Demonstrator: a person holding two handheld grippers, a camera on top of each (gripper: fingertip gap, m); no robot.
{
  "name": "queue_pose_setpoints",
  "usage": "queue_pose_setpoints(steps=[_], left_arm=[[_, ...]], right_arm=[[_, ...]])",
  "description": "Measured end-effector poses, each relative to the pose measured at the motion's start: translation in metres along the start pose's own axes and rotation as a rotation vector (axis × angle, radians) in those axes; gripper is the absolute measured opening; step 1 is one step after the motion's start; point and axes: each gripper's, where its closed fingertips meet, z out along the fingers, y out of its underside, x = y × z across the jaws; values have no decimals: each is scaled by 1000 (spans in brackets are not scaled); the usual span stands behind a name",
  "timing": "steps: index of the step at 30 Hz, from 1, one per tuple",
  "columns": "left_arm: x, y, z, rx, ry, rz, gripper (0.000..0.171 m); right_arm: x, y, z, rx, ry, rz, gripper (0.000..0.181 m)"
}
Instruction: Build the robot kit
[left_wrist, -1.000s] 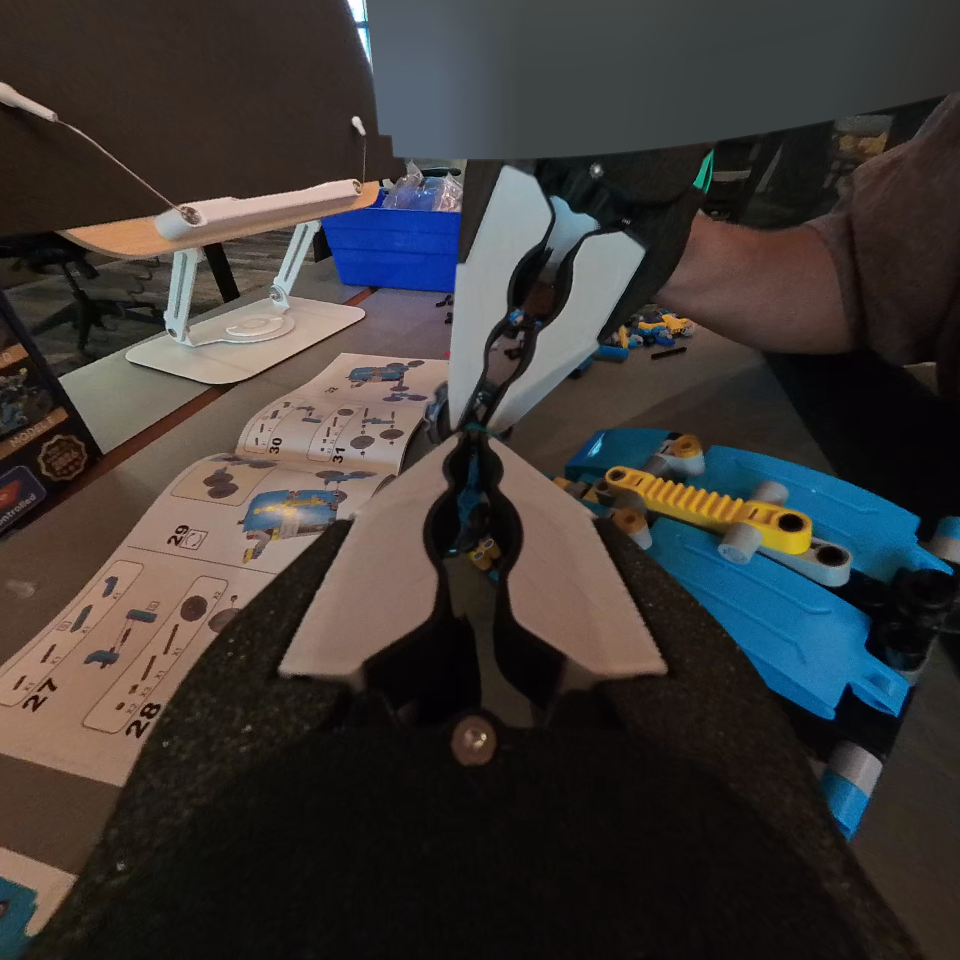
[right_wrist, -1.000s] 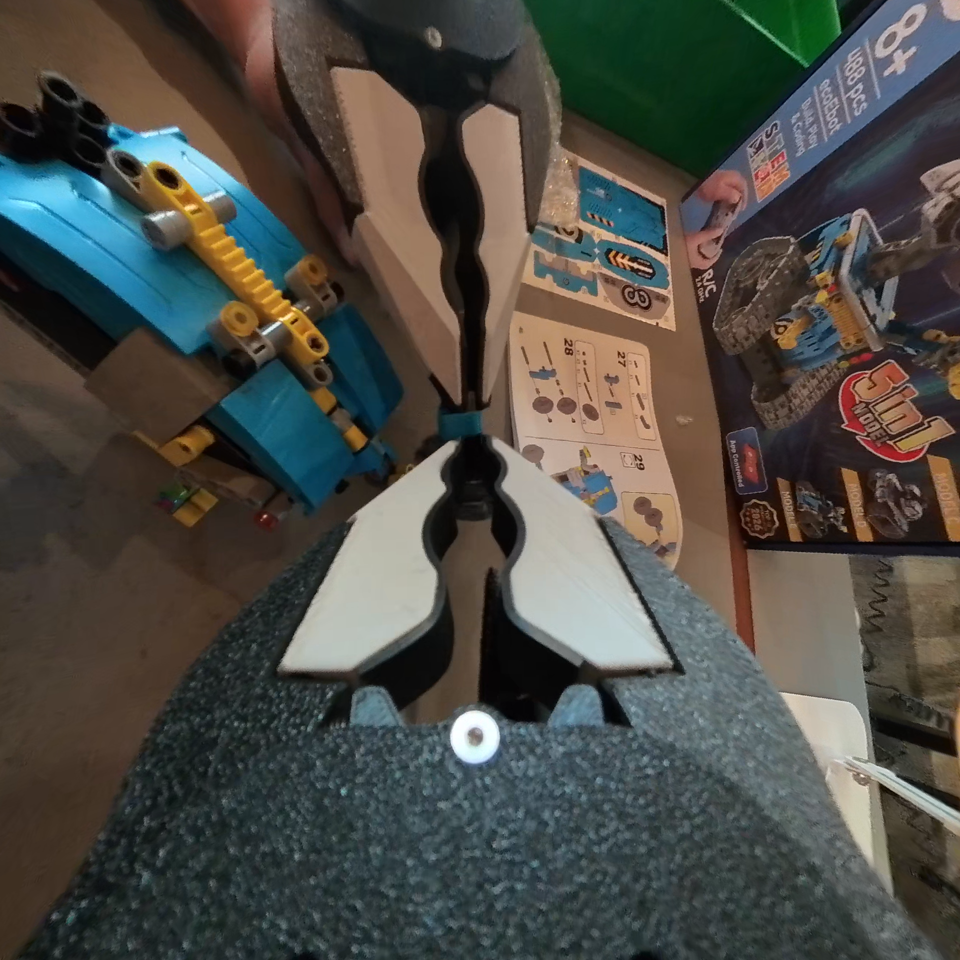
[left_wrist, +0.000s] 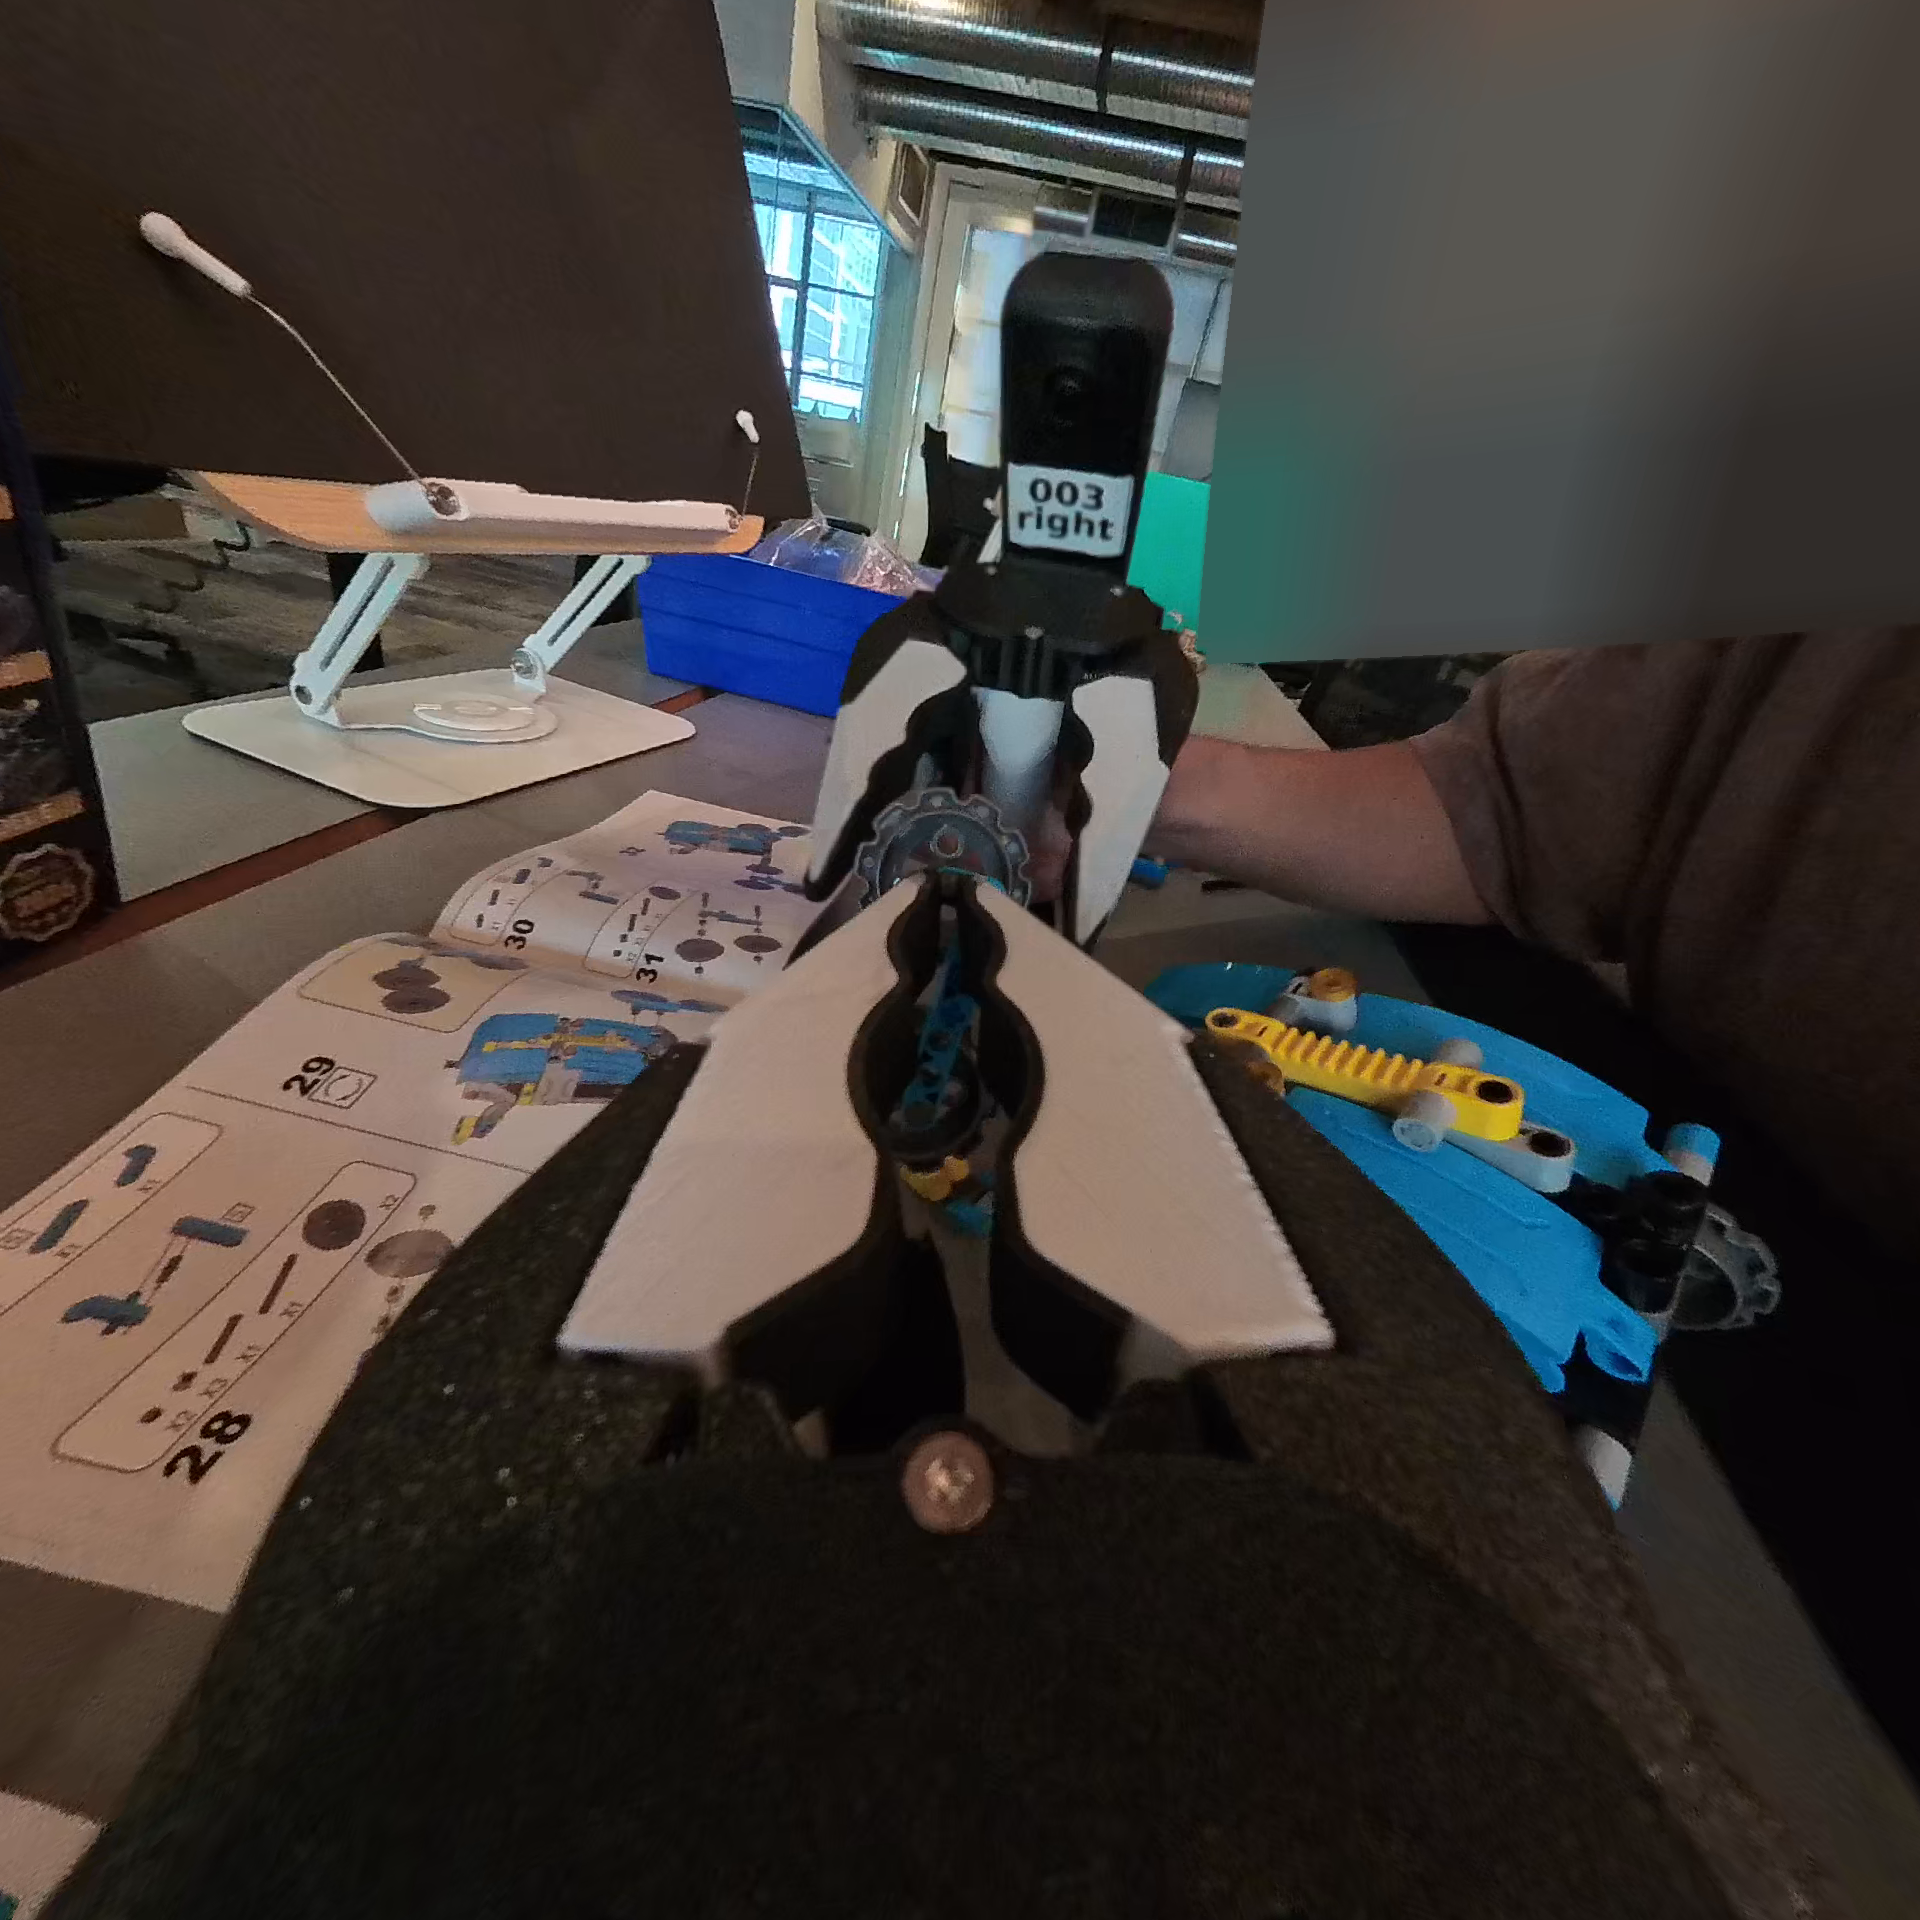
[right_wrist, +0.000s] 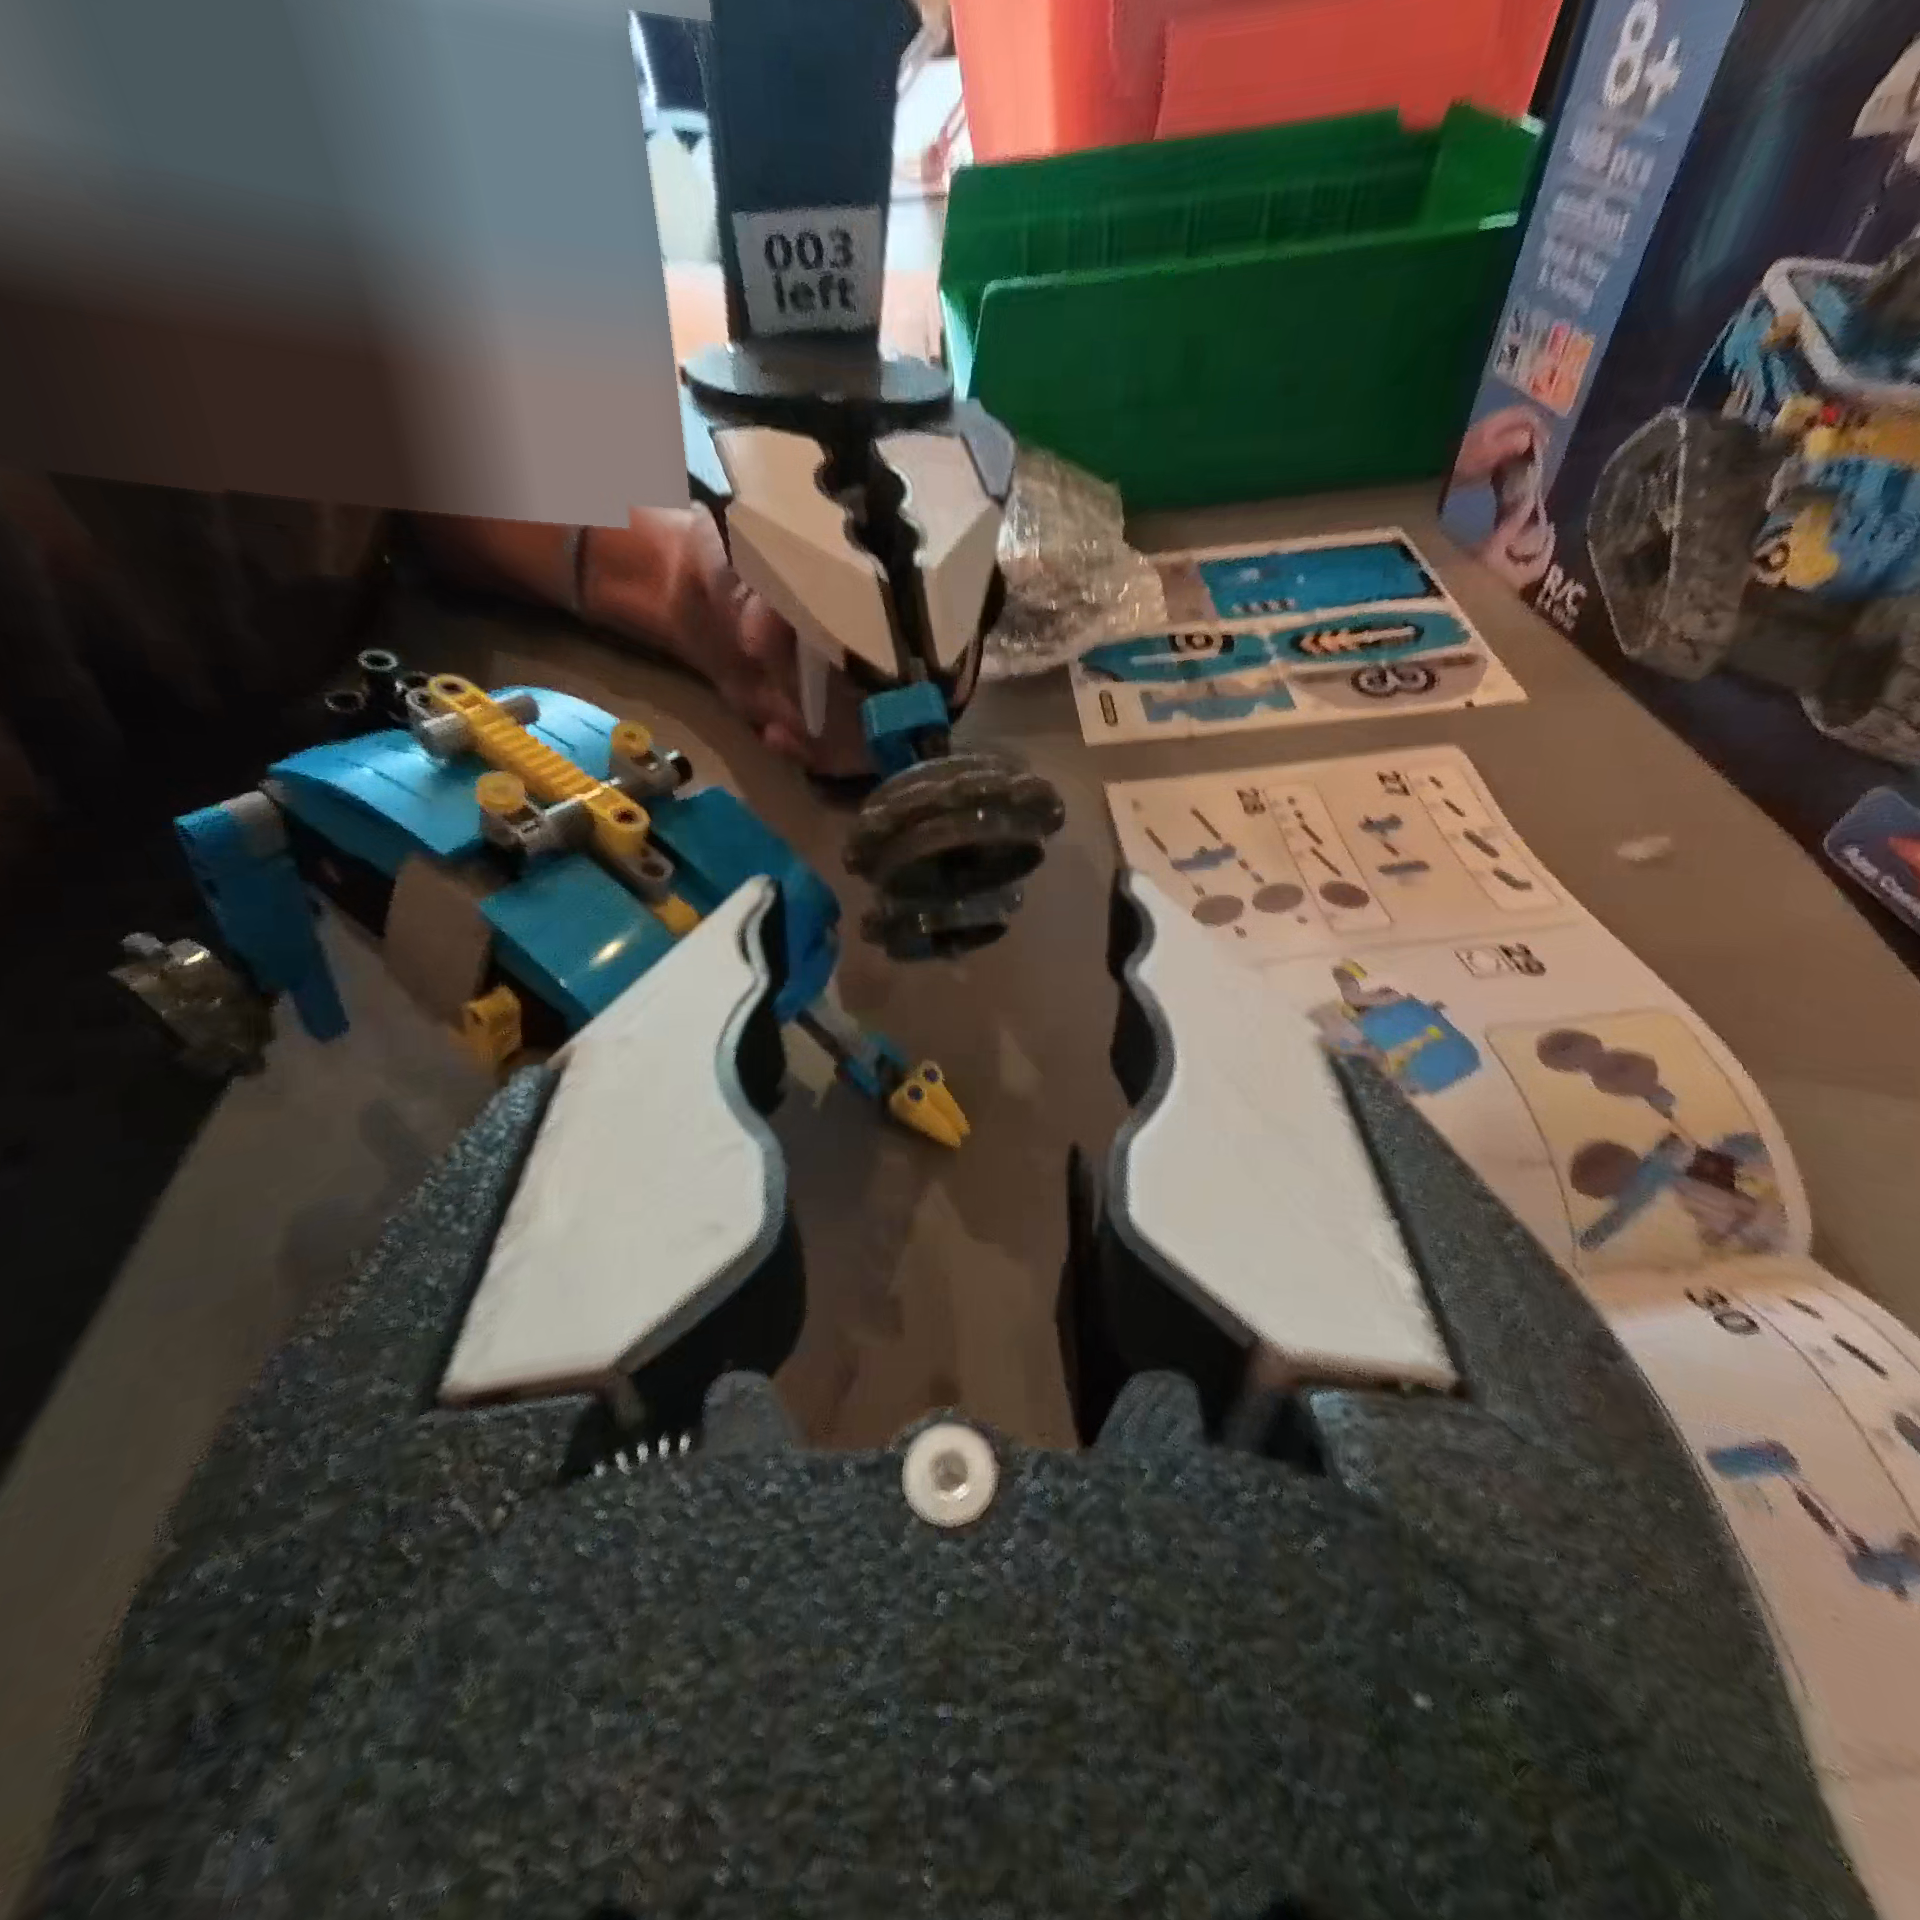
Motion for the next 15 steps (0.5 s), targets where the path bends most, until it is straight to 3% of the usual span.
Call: queue_pose_setpoints(steps=[3,15], left_arm=[[0,-1,0,6,12,-15,2],[5,2,2,-14,-2,42,1]], right_arm=[[1,-7,3,38,52,-53,40],[-4,-3,0,-33,28,-35,37]])
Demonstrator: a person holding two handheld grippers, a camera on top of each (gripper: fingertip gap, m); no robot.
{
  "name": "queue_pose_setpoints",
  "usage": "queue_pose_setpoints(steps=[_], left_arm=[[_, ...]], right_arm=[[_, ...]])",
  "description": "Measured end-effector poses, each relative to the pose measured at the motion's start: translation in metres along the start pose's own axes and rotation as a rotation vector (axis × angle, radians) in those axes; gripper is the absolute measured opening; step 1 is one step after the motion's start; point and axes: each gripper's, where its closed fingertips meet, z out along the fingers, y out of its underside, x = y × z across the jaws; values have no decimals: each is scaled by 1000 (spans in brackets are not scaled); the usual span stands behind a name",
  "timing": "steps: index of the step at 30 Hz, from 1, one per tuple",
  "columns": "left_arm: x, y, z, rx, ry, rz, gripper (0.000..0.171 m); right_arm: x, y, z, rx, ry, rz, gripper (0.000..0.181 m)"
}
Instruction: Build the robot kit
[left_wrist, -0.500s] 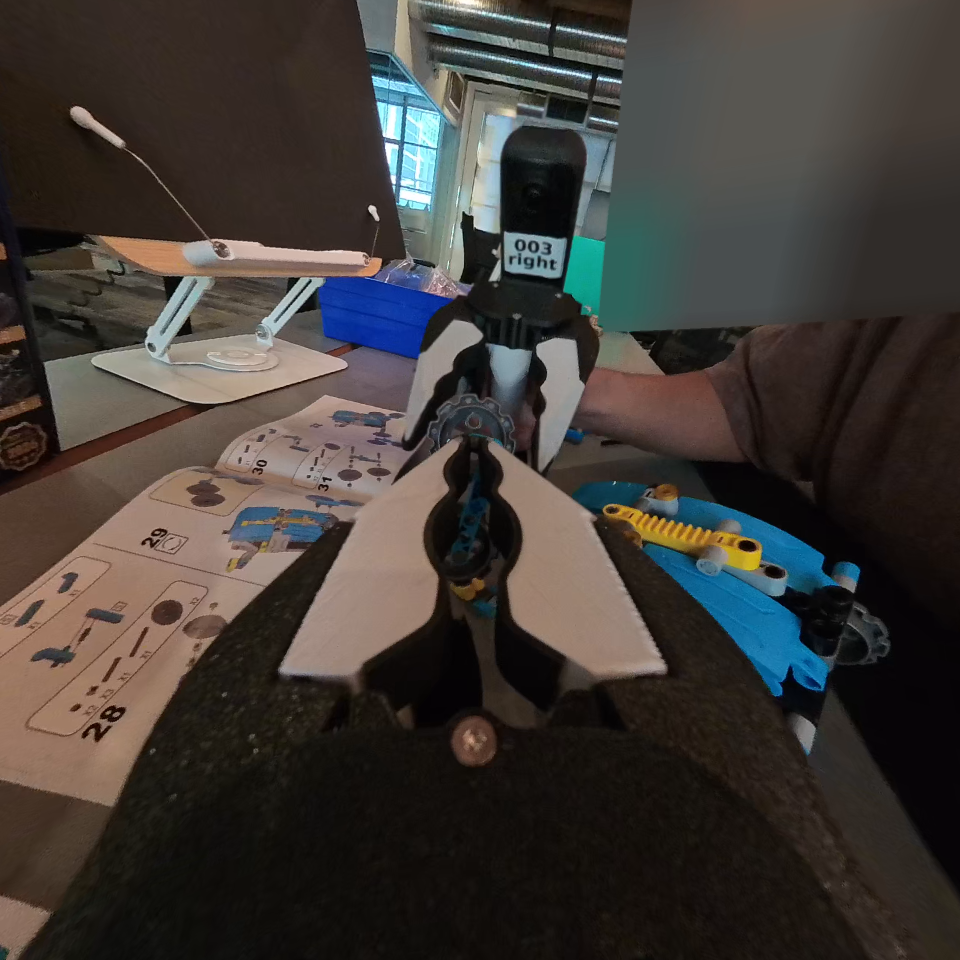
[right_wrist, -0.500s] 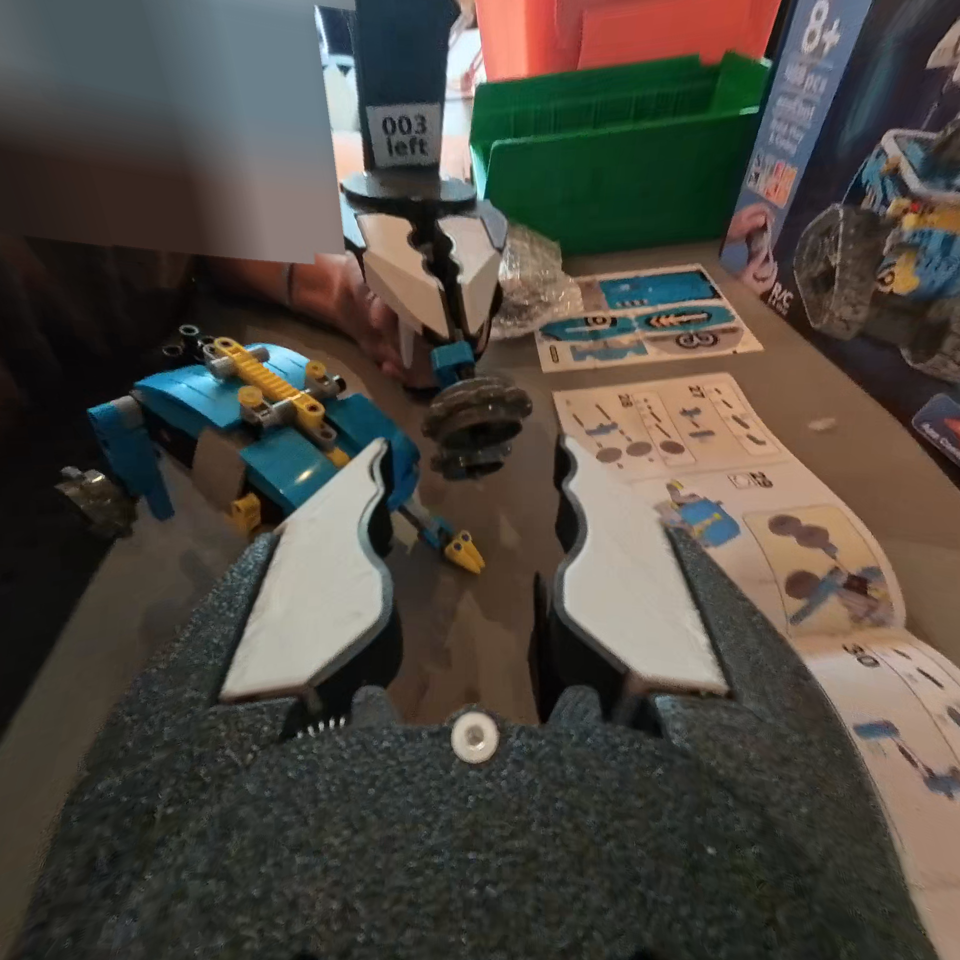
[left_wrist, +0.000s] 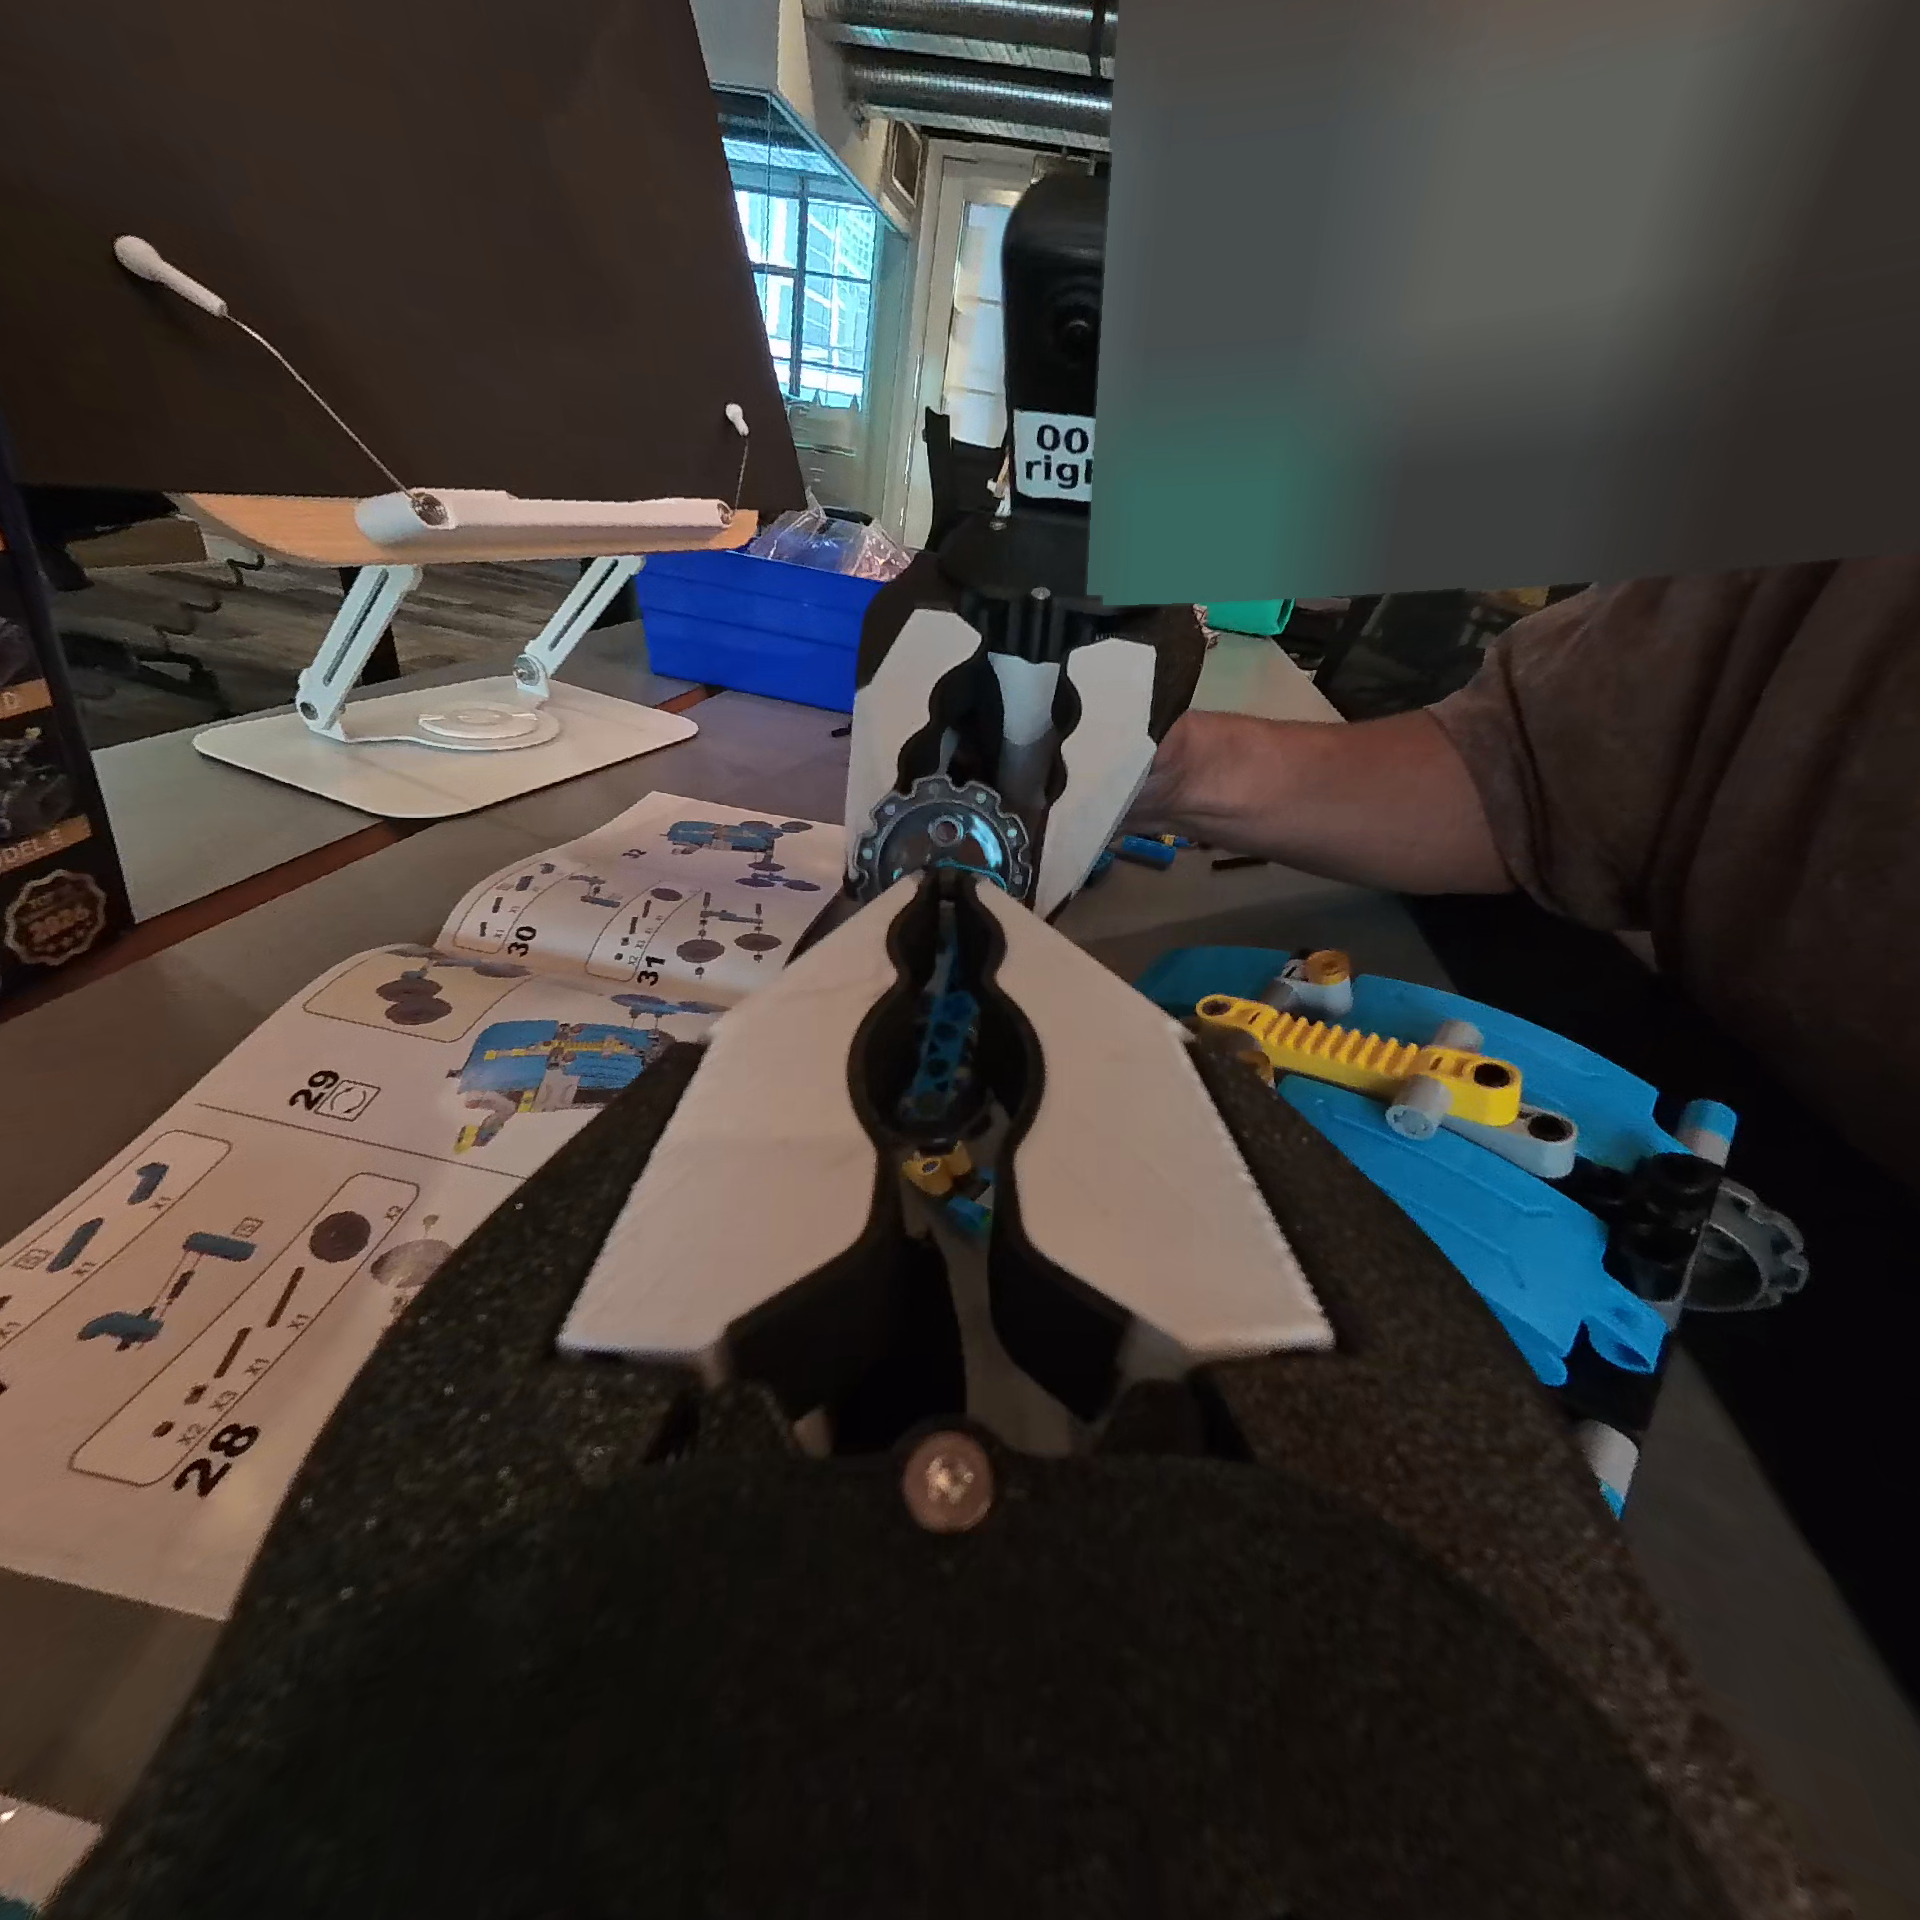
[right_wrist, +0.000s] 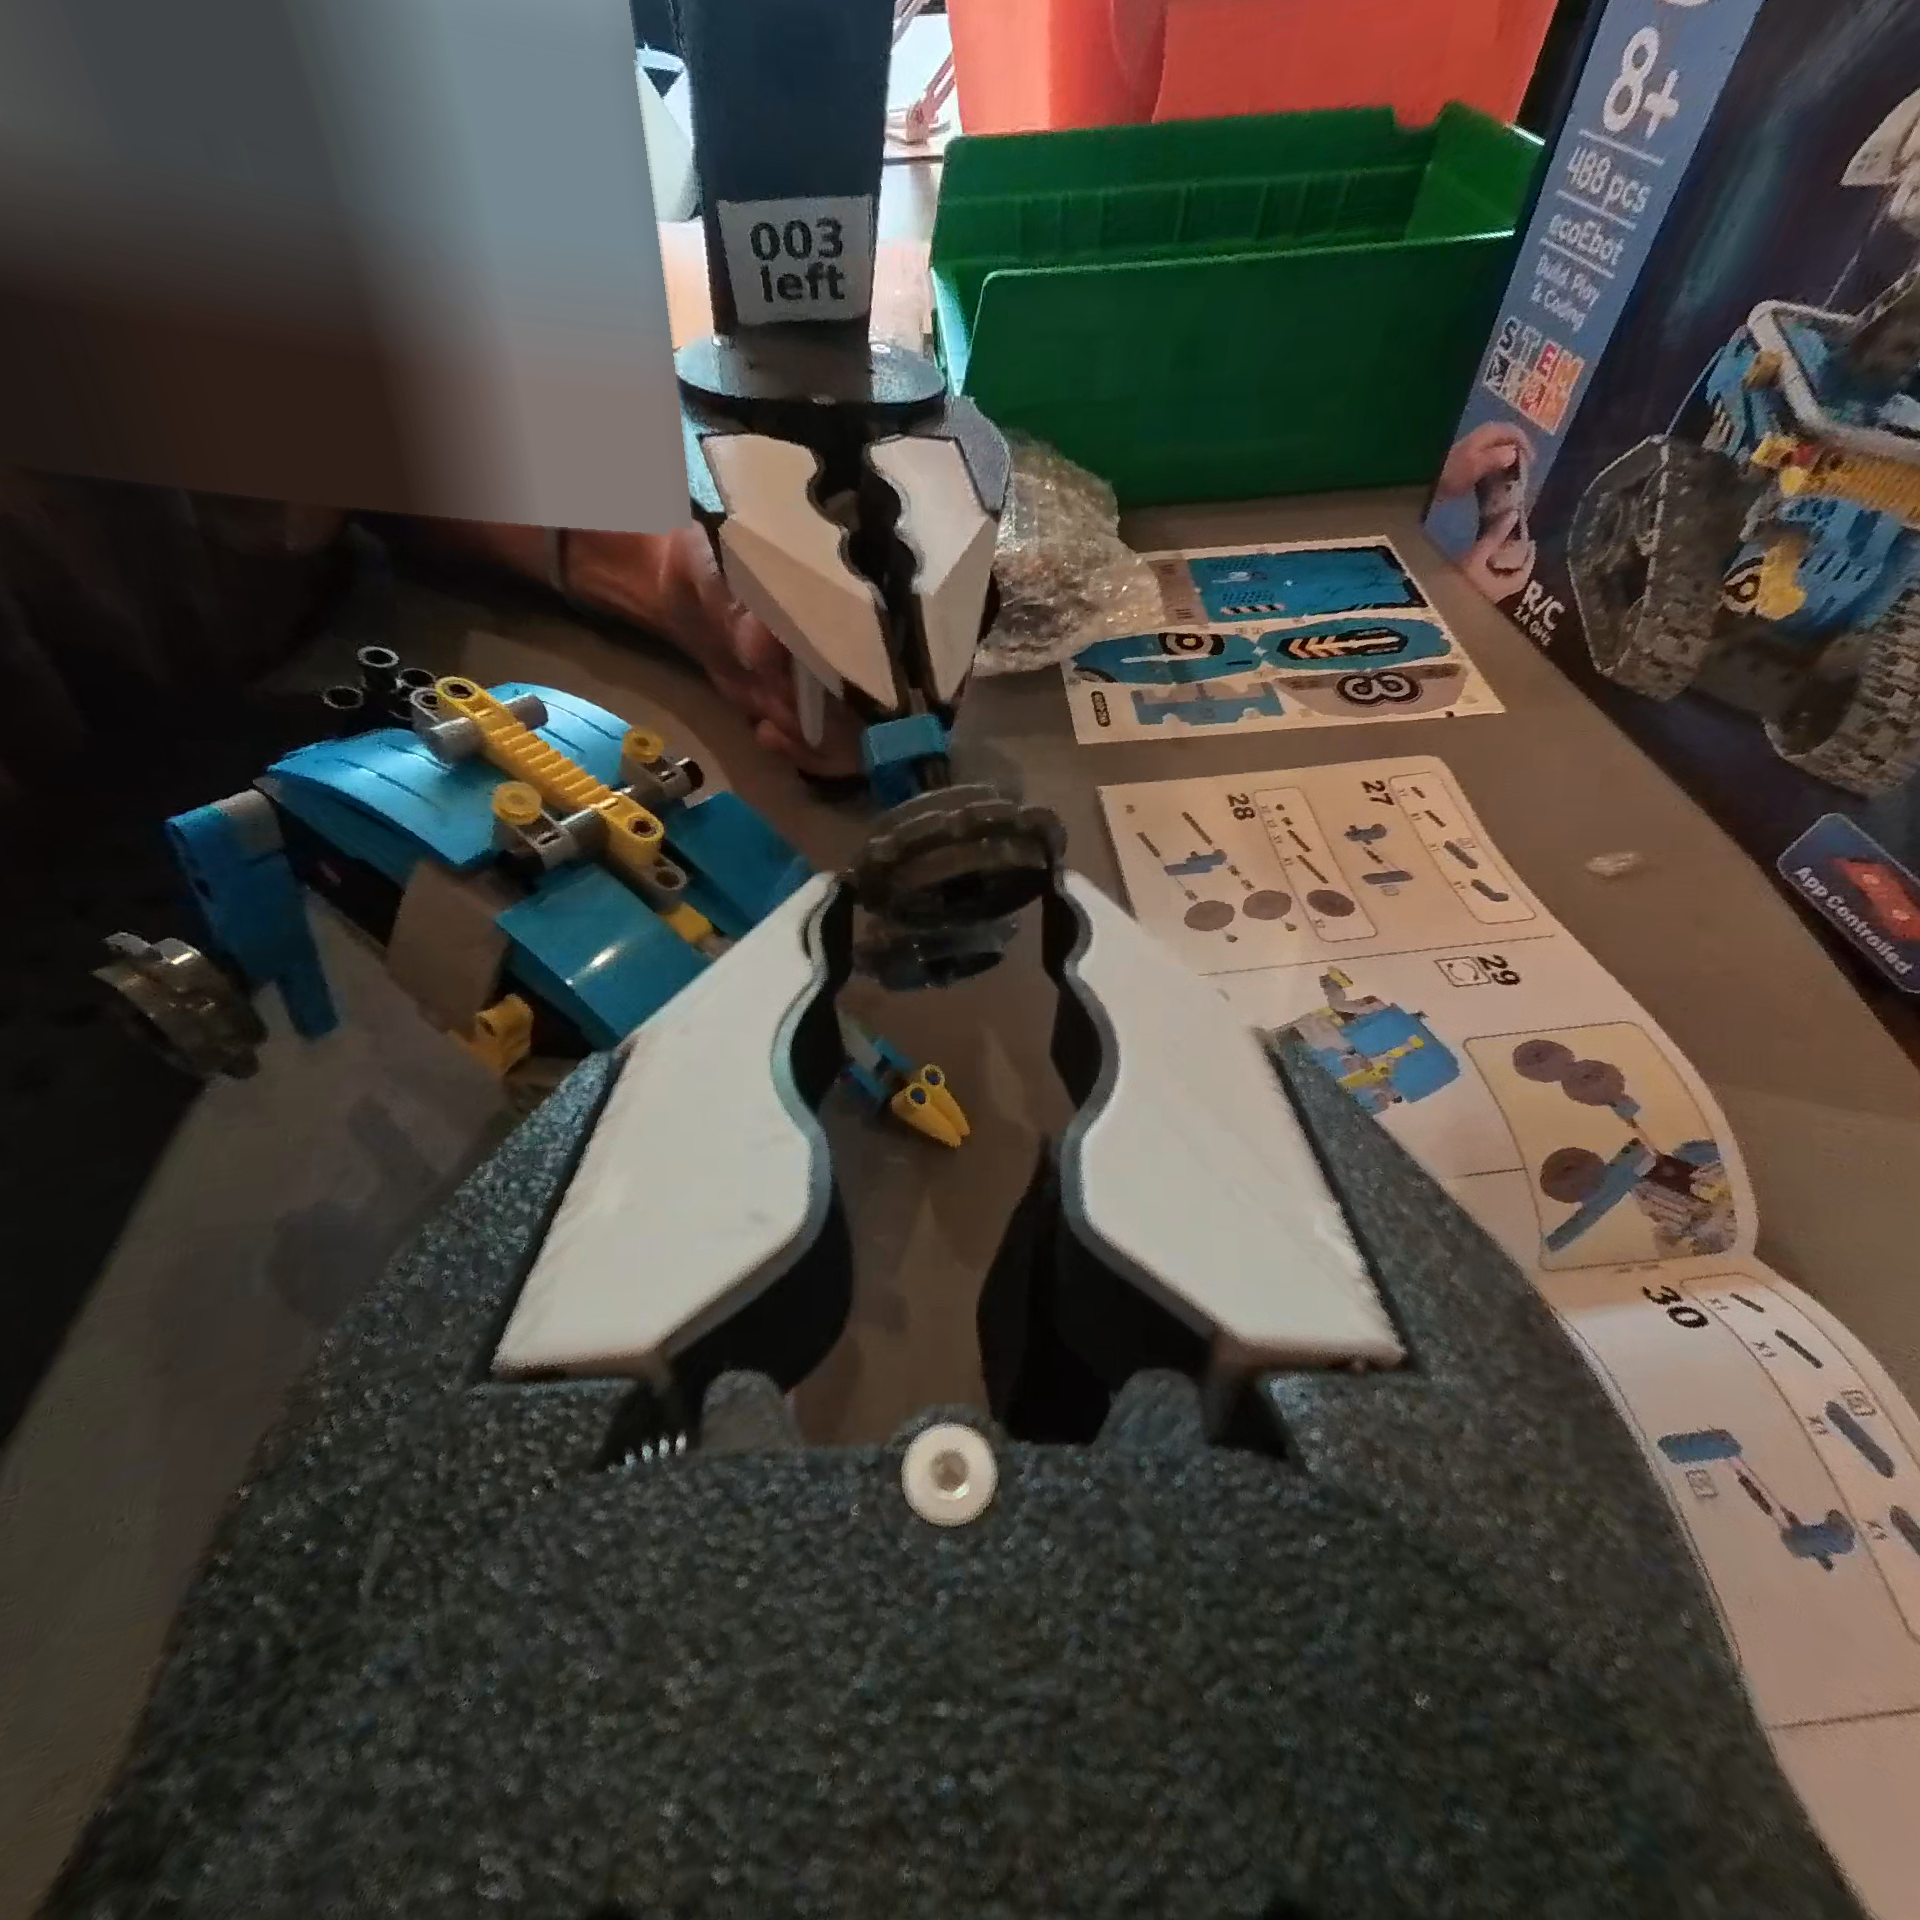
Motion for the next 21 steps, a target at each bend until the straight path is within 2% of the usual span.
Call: queue_pose_setpoints(steps=[21], left_arm=[[2,1,0,-6,12,-3,3]], right_arm=[[-2,3,4,-27,3,5,36]])
